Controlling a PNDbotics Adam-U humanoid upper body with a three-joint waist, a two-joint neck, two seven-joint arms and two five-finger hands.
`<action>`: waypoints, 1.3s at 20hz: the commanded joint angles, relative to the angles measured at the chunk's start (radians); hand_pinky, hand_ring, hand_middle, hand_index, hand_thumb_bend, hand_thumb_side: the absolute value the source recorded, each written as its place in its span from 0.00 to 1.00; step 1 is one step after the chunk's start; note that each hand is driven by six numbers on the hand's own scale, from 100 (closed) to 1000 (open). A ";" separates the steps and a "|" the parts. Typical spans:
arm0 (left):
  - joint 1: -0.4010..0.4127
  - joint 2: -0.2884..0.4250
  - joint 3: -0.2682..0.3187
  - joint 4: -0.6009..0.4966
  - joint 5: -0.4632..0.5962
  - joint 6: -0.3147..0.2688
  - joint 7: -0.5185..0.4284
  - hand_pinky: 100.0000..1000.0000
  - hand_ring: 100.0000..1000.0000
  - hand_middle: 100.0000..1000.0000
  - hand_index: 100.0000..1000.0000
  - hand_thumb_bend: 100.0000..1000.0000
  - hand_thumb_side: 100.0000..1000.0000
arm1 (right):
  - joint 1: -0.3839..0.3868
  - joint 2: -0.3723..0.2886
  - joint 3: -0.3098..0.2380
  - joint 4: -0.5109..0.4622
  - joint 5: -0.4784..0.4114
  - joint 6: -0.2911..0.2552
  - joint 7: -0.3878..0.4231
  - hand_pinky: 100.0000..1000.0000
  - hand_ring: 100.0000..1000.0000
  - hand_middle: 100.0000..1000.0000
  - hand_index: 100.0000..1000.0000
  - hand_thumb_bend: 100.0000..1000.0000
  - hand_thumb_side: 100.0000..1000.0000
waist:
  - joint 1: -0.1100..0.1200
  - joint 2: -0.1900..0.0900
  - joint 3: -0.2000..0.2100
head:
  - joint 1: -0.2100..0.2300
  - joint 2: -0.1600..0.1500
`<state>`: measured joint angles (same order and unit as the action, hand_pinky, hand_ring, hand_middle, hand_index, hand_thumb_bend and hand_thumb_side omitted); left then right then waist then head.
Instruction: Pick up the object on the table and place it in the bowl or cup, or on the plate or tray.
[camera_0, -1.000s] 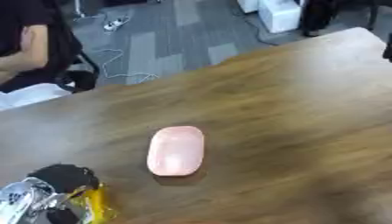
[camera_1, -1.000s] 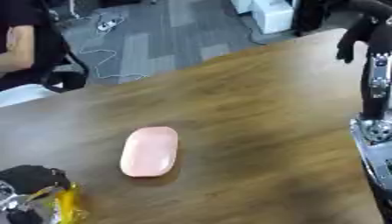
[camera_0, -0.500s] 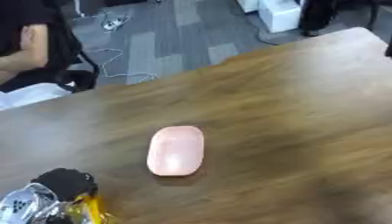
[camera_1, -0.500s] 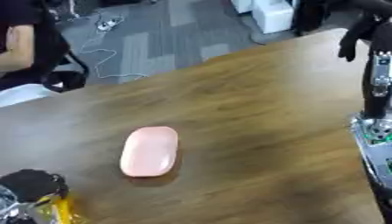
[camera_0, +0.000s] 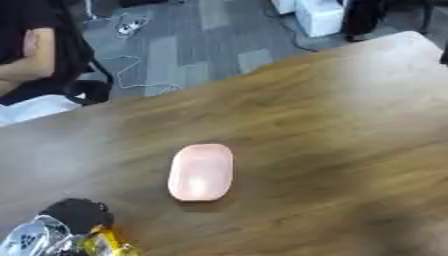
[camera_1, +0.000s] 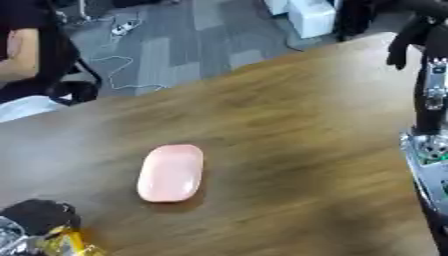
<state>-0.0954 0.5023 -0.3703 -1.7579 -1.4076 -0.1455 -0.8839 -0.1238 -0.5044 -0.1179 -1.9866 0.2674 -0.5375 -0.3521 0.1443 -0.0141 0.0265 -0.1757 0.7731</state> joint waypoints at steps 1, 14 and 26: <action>0.005 0.003 0.008 -0.004 -0.009 0.009 0.006 0.41 0.62 0.70 0.80 0.91 0.59 | -0.017 -0.030 -0.008 -0.013 0.000 -0.001 -0.006 0.00 0.17 0.27 0.73 0.00 1.00 | -0.009 -0.005 -0.001 | 0.006 -0.003; 0.013 0.004 -0.045 -0.004 -0.090 -0.008 0.146 0.00 0.15 0.03 0.13 0.51 0.00 | -0.029 -0.039 -0.007 -0.013 -0.009 -0.002 -0.007 0.00 0.18 0.27 0.71 0.00 1.00 | -0.002 -0.010 -0.007 | 0.003 -0.003; -0.007 -0.005 0.026 0.039 -0.061 0.049 0.108 0.00 0.03 0.00 0.09 0.57 0.00 | -0.022 -0.038 -0.010 -0.013 -0.005 0.001 0.000 0.00 0.17 0.24 0.65 0.00 1.00 | -0.005 -0.011 -0.005 | 0.002 -0.003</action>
<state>-0.0927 0.4807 -0.3705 -1.7183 -1.4688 -0.1091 -0.7759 -0.1403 -0.5212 -0.1182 -1.9866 0.2629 -0.5371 -0.3550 0.1512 -0.0205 0.0205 -0.1757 0.7731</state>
